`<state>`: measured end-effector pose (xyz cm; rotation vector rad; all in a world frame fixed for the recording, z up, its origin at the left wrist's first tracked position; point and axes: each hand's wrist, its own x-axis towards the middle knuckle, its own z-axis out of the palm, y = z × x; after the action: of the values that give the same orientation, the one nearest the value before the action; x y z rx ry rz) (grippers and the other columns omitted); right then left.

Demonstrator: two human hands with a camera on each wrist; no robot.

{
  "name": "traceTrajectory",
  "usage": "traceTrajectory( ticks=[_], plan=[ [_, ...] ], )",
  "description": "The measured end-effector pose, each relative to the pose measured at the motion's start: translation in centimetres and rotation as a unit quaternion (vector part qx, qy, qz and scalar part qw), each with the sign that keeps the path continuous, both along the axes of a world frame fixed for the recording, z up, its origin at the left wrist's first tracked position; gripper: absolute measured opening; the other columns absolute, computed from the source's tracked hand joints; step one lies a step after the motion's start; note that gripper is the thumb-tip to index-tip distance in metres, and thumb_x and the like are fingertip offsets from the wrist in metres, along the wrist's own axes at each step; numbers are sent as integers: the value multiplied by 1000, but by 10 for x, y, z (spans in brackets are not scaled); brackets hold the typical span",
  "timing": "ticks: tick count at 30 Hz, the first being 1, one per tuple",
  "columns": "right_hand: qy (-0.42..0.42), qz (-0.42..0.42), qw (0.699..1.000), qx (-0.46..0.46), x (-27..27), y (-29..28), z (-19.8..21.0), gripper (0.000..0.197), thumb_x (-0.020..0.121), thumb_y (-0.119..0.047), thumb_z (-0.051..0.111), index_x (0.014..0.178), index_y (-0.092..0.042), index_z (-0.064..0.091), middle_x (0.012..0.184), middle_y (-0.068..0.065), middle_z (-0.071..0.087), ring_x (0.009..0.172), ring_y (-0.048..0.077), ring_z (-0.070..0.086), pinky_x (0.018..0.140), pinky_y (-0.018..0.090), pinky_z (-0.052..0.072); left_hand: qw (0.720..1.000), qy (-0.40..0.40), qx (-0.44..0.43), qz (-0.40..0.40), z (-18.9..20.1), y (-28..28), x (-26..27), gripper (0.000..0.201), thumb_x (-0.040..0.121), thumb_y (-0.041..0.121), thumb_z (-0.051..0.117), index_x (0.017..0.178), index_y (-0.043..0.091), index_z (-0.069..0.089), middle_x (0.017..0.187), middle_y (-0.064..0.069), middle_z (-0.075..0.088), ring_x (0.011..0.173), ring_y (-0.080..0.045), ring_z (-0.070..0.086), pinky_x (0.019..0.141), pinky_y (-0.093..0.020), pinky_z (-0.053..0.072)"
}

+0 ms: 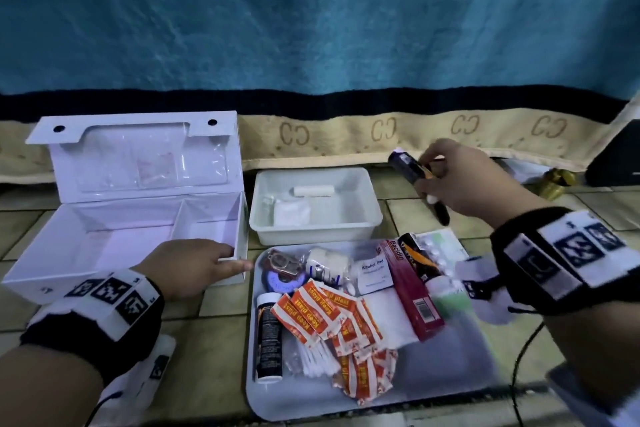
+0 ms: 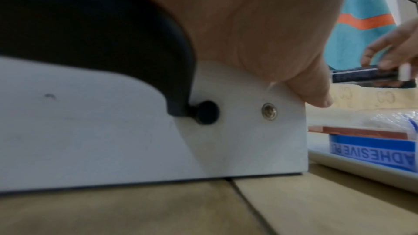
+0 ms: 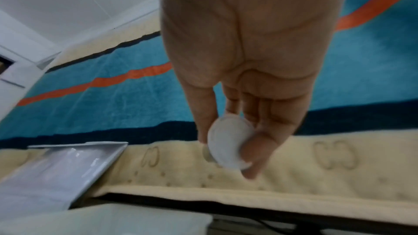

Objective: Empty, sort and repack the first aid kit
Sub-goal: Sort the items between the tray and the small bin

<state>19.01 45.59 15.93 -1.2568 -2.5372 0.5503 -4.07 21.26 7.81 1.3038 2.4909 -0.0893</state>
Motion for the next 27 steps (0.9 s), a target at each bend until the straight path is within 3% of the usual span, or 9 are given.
traceTrajectory(
  ticks=[3,5,6,8,11,14,18,22,27],
  plan=[
    [-137,-36,989,-43,35,0,-19,32,82,-16,67,112,-14,56,76,4,68,68,21,66,61,27,48,1000,-14,-6,-9,0,-1,-1,71,62,91,15,61,23,37,66,6,49,70,-9,48,68,-27,38],
    [-153,-38,983,-98,45,-3,-38,30,83,-15,64,112,-12,57,76,7,69,63,21,66,64,28,50,1000,-19,2,-20,-2,-2,-5,93,37,101,1,63,21,40,69,4,53,71,-8,51,67,-26,38],
    [-153,-39,981,-112,47,-4,-47,31,82,-16,64,112,-13,57,77,6,67,63,22,64,63,27,49,1000,-20,3,-22,-3,-3,-6,95,33,100,1,65,20,41,71,4,55,71,-7,51,67,-25,38],
    [-166,-32,979,-110,48,-6,-60,33,84,-25,65,114,-14,56,83,4,61,72,21,57,61,27,42,1000,-12,0,-19,-2,-3,-5,89,48,96,9,72,19,48,80,3,60,78,-11,55,74,-27,42],
    [-150,-36,984,-86,48,-5,-66,28,91,-34,57,108,-12,59,88,5,62,78,19,52,63,28,36,1000,6,6,-6,-1,-1,-2,57,80,73,30,72,20,49,85,2,62,85,-15,55,81,-30,43],
    [-99,-56,991,-69,48,-1,-65,28,89,-40,57,96,-14,63,83,3,65,74,19,56,55,26,37,1000,3,7,-5,0,-2,0,50,84,69,35,67,22,44,79,5,58,81,-14,54,79,-29,43],
    [-124,-51,989,-69,44,0,-61,28,89,-44,57,91,-16,61,76,0,60,72,16,52,53,23,34,1000,8,1,0,0,-1,-1,49,83,68,33,75,22,47,96,4,64,93,-17,57,83,-29,42],
    [-117,-44,992,-12,26,-6,-45,26,90,-38,56,97,-14,62,95,8,67,83,24,54,68,28,39,1000,1,6,-3,-2,-1,-2,50,85,68,36,64,23,41,72,6,53,76,-12,51,75,-28,40],
    [-110,141,984,22,-37,-31,-27,21,93,-36,50,106,-24,61,104,2,66,85,19,57,77,29,48,1000,-4,3,-10,-4,0,-6,48,86,67,36,62,25,40,66,7,48,66,-4,45,68,-27,37]
  ],
)
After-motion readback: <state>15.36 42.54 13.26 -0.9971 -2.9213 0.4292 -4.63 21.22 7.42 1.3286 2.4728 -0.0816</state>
